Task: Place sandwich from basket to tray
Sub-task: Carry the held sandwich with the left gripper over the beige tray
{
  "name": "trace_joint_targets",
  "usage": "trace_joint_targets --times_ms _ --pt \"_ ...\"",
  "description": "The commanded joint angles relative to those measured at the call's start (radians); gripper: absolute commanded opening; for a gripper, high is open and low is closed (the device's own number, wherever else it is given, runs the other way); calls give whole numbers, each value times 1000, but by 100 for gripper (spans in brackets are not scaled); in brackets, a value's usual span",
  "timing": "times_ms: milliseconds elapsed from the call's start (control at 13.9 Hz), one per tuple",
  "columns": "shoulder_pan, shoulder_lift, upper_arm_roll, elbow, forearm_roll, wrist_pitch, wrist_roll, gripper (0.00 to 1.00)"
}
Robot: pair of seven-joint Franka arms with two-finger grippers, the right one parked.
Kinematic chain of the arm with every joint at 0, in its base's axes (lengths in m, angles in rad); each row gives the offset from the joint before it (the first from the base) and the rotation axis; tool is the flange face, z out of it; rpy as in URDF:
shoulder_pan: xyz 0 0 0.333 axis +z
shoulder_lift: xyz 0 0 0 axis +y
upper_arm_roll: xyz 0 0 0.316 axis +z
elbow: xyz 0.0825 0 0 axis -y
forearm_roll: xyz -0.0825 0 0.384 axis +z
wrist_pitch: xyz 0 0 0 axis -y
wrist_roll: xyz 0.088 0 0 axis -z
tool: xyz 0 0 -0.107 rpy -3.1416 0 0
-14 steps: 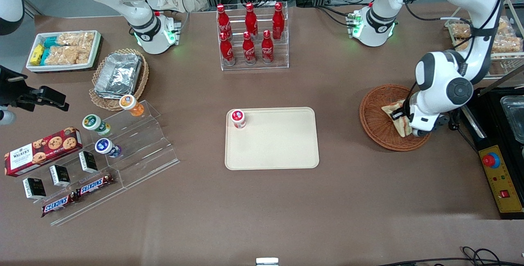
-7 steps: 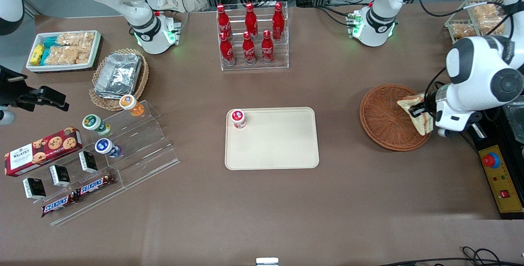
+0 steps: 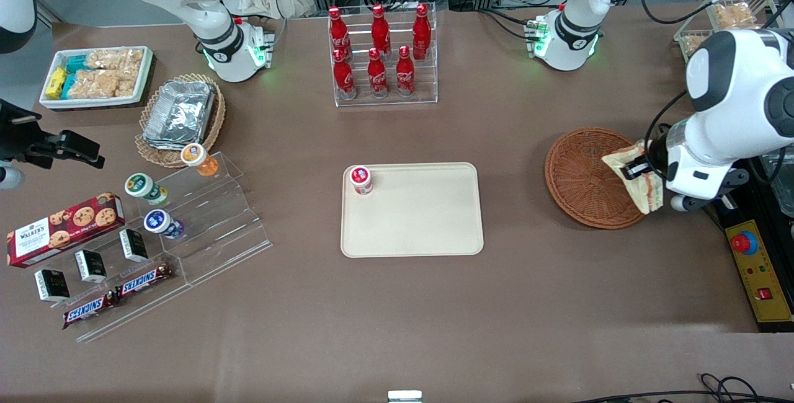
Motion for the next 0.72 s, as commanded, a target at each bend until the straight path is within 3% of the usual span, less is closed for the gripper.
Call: trace_joint_targets --times_ms 0,431,647 --pt "-3 88 -78 141 3 -40 -18 35" --pt "-3 238 -248 269 13 -26 -20 35" --pt "-52 319 -278 304 22 17 -26 36"
